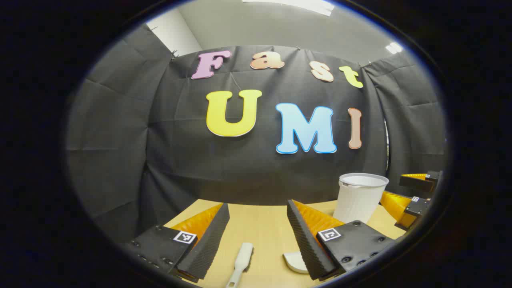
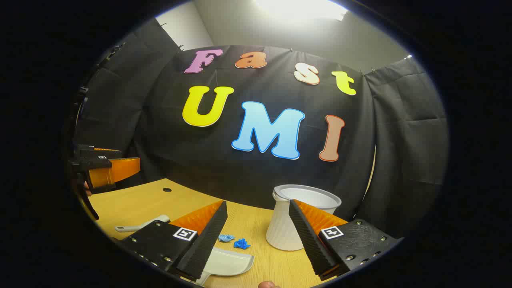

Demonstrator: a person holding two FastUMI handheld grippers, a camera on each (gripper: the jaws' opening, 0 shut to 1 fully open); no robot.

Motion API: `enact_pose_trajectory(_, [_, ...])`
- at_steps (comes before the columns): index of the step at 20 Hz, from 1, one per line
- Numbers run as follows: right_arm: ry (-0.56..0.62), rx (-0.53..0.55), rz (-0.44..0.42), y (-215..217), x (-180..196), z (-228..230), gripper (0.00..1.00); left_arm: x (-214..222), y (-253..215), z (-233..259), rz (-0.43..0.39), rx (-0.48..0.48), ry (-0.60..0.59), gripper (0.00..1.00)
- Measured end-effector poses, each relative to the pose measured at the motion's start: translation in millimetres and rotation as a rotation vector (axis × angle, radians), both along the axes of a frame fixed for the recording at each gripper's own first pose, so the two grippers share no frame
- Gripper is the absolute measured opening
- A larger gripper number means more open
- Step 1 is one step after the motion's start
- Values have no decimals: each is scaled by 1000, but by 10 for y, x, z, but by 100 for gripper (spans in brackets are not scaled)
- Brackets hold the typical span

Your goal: Pick up the small broom and dustpan from the desktop, sweep the trash into the dustpan with the broom, and then empty the trash into the garbage bin.

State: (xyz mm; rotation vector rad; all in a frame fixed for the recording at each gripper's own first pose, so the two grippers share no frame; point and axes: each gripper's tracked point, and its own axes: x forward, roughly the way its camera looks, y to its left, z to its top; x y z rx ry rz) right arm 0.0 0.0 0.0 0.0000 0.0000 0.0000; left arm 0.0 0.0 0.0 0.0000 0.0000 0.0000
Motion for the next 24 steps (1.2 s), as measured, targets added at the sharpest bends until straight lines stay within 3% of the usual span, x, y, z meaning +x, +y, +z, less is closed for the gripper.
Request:
enact_pose_trajectory(1, [0,-1,-6,-10,-8,-12,96,30,19,-16,0,-3,2,96])
enact_pose_trajectory(4, [14,1,-22,-35,-7,-80,97,94,69,-65,3,1,10,93])
enact_pose_trajectory(9, [48,11,-24,0,18,-193,97,194,152,-164,-4,11,25,96])
enact_pose_trajectory(11, [67,10,-17,57,27,-248,97,222,195,-228,-10,7,35,92])
enact_pose_trajectory(13, [77,4,-11,104,49,-283,97,247,215,-307,-19,8,48,97])
enact_pose_trajectory(17, [100,1,-1,190,66,-341,97,288,217,-486,-49,26,83,94])
enact_pose_trajectory(24, [266,60,36,456,-86,-696,97,333,298,-1127,-100,58,273,96])
